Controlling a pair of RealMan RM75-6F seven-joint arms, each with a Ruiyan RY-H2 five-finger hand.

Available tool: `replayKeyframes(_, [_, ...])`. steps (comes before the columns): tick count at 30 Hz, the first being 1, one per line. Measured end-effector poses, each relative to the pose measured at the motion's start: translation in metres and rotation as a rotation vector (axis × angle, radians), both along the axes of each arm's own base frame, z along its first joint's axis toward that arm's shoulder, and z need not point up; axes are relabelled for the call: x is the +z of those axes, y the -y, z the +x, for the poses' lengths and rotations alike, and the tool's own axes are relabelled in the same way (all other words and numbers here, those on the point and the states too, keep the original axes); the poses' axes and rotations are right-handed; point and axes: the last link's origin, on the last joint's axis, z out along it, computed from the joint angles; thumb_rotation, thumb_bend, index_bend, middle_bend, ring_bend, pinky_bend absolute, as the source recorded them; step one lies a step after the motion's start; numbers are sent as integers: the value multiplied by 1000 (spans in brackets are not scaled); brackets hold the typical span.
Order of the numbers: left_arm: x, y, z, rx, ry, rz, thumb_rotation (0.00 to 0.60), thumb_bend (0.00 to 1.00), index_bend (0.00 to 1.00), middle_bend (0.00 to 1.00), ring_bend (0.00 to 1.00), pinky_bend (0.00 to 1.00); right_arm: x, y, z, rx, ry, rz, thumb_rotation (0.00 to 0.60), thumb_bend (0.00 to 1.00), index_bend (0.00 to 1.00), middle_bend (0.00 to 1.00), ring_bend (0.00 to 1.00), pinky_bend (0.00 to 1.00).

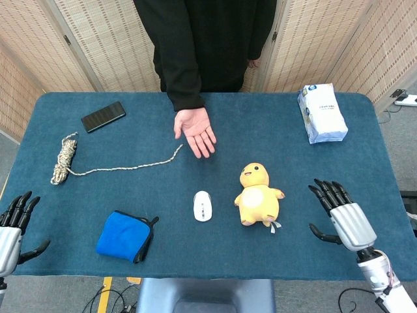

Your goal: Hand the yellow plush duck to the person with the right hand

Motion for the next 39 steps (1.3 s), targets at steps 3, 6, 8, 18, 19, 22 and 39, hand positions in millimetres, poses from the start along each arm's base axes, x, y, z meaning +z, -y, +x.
replayKeyframes(3, [1, 1, 1, -5, 8, 3, 600, 240, 0, 50, 58, 260, -11, 6, 9, 7, -15, 95, 600, 222, 0, 0, 0, 0])
replayKeyframes(6, [3, 3, 2, -14, 13, 12, 600, 240, 0, 50, 58, 260, -26, 15, 20, 27, -40, 190, 600, 206, 0, 0, 0, 0])
replayKeyframes(8, [4, 4, 2, -16, 20, 11, 600, 240, 0, 50, 58, 260, -39, 23, 28, 45, -52, 239, 600, 202, 0, 0, 0, 0])
replayKeyframes(18, [12, 9, 1, -28, 52, 23, 600, 240, 0, 50, 59, 260, -91, 56, 37, 32, -77, 291, 600, 242, 0, 0, 0, 0])
replayKeyframes(19, [13, 10, 0, -29, 52, 21, 600, 240, 0, 50, 59, 260, -94, 59, 35, 28, -87, 287, 600, 272, 0, 0, 0, 0])
replayKeyframes(22, [13, 10, 0, -30, 53, 21, 600, 240, 0, 50, 59, 260, -101, 66, 33, 24, -106, 266, 600, 363, 20, 74, 61, 139])
replayKeyframes(39, [11, 10, 0, -26, 43, 16, 600, 240, 0, 50, 60, 260, -79, 75, 50, 148, 113, -17, 600, 561, 562, 621, 673, 852])
